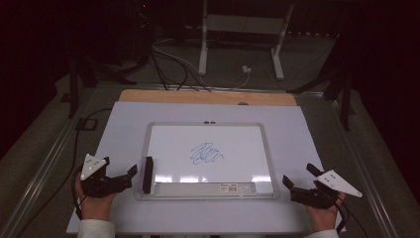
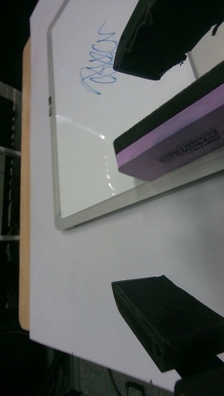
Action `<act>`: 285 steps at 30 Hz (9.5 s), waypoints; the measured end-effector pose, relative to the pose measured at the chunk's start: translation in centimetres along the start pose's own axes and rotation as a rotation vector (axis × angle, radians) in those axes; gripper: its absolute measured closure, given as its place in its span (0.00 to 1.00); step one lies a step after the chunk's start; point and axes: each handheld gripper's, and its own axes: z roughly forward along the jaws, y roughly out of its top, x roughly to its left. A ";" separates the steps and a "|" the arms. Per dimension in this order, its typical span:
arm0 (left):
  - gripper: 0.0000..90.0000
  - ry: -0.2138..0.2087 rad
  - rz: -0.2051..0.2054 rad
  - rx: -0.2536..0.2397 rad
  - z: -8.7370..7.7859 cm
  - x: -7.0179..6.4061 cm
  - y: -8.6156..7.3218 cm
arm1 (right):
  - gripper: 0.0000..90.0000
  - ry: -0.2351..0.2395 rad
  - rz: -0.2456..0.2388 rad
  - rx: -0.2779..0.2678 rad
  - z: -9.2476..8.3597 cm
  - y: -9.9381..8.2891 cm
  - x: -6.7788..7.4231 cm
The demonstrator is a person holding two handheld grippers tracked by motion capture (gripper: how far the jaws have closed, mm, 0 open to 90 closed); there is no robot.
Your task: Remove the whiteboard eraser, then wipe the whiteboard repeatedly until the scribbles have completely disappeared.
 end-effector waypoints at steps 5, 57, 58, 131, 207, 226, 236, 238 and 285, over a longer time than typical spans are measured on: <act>0.00 -0.010 -0.010 0.036 0.6 -0.1 -0.1 | 0.00 0.001 0.000 0.000 0.0 0.0 0.0; 0.40 -0.182 -0.041 0.227 3.4 -2.8 -1.6 | 0.00 -0.015 -0.008 0.005 0.0 0.0 0.1; 0.39 -0.184 -0.043 0.227 3.5 -2.9 -1.6 | 0.00 -0.015 -0.008 0.004 0.0 0.0 0.1; 0.46 -0.203 0.151 0.196 7.7 -4.1 3.9 | 0.00 -0.025 0.010 -0.010 -0.1 0.1 -0.1; 0.36 -0.215 0.182 0.320 17.1 -8.0 3.7 | 0.00 -0.019 0.002 -0.009 0.0 0.1 -0.2; 0.46 -0.168 0.207 0.362 17.3 -8.2 4.0 | 0.00 -0.022 -0.001 -0.006 0.0 0.1 -0.2; 0.46 -0.202 0.287 0.372 16.7 -10.2 3.6 | 0.00 -0.018 -0.003 -0.004 0.0 0.1 -0.1; 0.46 -0.218 0.307 0.374 16.4 -10.9 3.4 | 0.00 -0.019 -0.002 -0.006 0.0 0.1 -0.1; 0.46 -0.165 0.242 0.392 17.1 -11.4 3.8 | 0.00 -0.023 0.000 -0.004 0.0 0.1 -0.2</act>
